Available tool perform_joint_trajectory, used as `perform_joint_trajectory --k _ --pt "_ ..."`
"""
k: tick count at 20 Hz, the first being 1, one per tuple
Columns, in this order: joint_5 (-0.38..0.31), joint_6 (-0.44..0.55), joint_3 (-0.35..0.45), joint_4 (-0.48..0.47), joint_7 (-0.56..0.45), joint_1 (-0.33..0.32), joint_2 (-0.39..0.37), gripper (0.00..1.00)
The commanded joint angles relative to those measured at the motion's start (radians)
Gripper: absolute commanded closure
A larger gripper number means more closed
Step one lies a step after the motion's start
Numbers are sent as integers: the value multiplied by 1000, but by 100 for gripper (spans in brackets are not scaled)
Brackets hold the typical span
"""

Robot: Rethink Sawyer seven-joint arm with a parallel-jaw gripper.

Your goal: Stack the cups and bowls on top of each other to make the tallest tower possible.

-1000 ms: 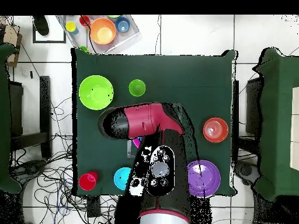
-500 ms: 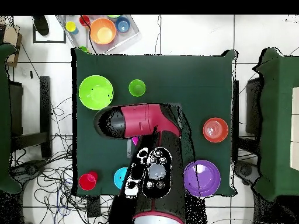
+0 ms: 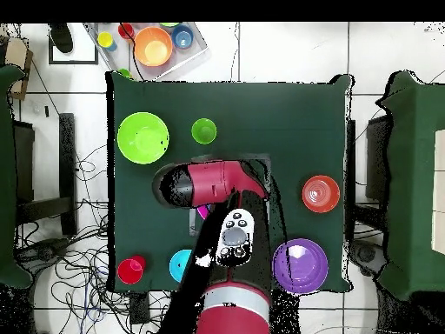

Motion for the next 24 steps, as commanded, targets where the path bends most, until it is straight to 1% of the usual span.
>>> perform_joint_trajectory --k 1,4,10,15,19,24 --pt "-7 -97 30 47 112 -8 80 100" --pt "0 -93 24 45 109 -4 82 100" --pt "21 -36 18 32 98 7 70 100" --pt "24 -40 20 22 93 8 88 100" --pt "26 -43 35 15 79 -5 100 100" --pt "43 -31 44 30 93 9 95 100"
